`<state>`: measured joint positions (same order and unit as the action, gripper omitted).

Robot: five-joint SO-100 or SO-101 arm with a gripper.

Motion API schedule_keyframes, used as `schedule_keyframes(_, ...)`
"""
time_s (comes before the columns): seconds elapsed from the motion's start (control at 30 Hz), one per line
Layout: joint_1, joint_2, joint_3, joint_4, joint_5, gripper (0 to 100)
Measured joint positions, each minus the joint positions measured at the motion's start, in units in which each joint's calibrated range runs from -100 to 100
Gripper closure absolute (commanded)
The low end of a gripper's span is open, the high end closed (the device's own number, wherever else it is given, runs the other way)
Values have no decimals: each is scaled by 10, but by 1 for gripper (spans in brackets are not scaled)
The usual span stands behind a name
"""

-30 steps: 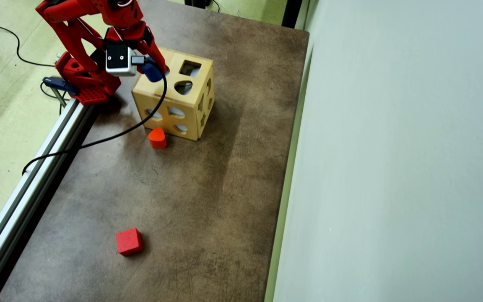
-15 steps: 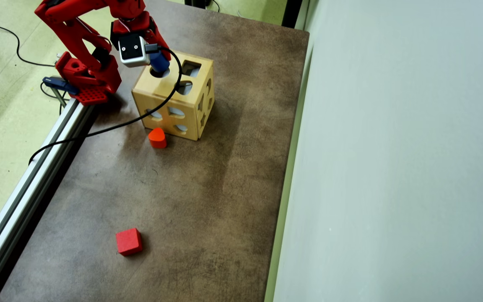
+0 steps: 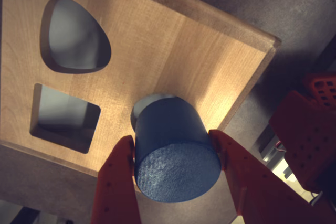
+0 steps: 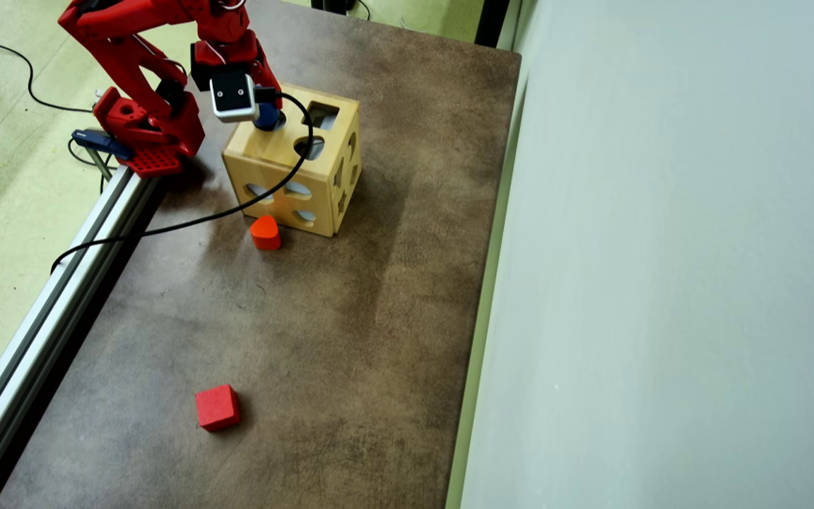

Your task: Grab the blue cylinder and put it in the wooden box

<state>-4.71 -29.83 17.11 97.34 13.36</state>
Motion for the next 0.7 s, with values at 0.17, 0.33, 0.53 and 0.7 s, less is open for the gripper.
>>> schedule_keyframes(0.17, -1, 0, 0, 0, 0, 82)
schedule_keyframes(0.33, -3, 0, 0, 0, 0, 81)
schedule_keyframes(0.53, -3, 0, 0, 0, 0, 73)
schedule_keyframes(0.7, -3, 0, 0, 0, 0, 70)
